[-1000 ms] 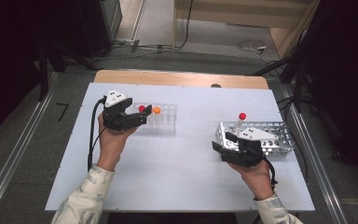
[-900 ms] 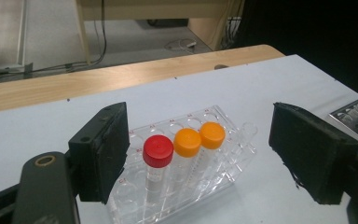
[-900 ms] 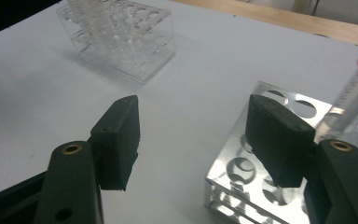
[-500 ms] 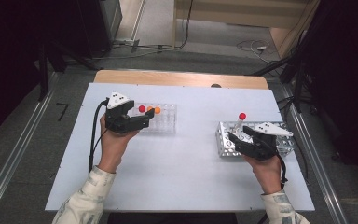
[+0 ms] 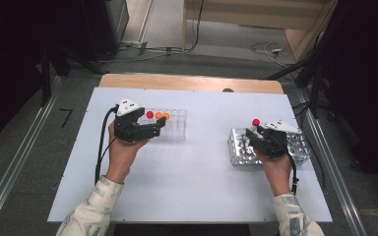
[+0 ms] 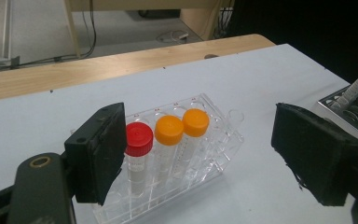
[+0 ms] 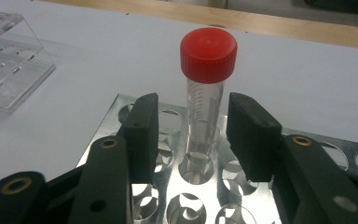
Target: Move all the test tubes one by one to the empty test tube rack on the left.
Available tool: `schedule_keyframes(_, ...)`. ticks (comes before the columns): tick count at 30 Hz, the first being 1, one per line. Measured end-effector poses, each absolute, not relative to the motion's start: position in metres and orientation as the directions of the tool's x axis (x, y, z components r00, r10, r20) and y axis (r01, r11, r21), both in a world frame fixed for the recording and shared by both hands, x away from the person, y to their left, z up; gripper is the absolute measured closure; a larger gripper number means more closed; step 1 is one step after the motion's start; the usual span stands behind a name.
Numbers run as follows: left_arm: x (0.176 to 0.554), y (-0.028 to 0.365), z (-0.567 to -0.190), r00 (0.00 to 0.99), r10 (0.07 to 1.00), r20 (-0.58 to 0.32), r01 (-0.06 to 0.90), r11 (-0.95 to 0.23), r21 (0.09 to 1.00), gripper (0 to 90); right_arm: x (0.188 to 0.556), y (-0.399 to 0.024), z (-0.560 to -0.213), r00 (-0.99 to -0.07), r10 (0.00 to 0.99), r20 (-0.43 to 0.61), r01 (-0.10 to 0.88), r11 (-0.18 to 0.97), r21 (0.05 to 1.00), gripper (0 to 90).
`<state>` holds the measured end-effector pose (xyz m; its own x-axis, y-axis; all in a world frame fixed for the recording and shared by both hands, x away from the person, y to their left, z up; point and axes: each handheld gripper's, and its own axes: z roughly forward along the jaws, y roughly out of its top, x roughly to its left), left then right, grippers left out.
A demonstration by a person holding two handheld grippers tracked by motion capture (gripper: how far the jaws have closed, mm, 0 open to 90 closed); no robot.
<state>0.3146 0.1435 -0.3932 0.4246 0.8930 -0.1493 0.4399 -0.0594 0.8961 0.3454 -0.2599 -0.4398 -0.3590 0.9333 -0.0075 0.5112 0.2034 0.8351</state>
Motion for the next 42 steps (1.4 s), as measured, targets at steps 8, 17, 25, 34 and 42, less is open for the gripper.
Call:
schedule_keyframes(8,0.314,0.143,-0.394,0.426,0.891,-0.154,0.443,-0.057,0.895,19.1,0.351,-0.259,-0.442,-0.344,0.939,-0.021,0.511,0.206,0.835,70.4)
schedule_keyframes(17,0.315,0.143,-0.394,0.425,0.892,-0.155,0.445,-0.057,0.894,19.1,0.343,-0.264,-0.418,-0.351,0.936,-0.014,0.459,0.185,0.869,71.2)
schedule_keyframes(25,0.315,0.143,-0.395,0.425,0.892,-0.152,0.447,-0.061,0.892,19.1,0.325,-0.26,-0.386,-0.377,0.925,-0.056,0.386,0.212,0.898,71.2)
schedule_keyframes(34,0.315,0.142,-0.396,0.427,0.891,-0.154,0.45,-0.062,0.891,19.1,0.315,-0.241,-0.381,-0.479,0.877,-0.031,0.387,0.243,0.889,71.2)
schedule_keyframes(42,0.313,0.14,-0.396,0.436,0.887,-0.15,0.447,-0.069,0.892,19.1,0.311,-0.216,-0.382,-0.553,0.833,-0.022,0.383,0.278,0.881,71.1)
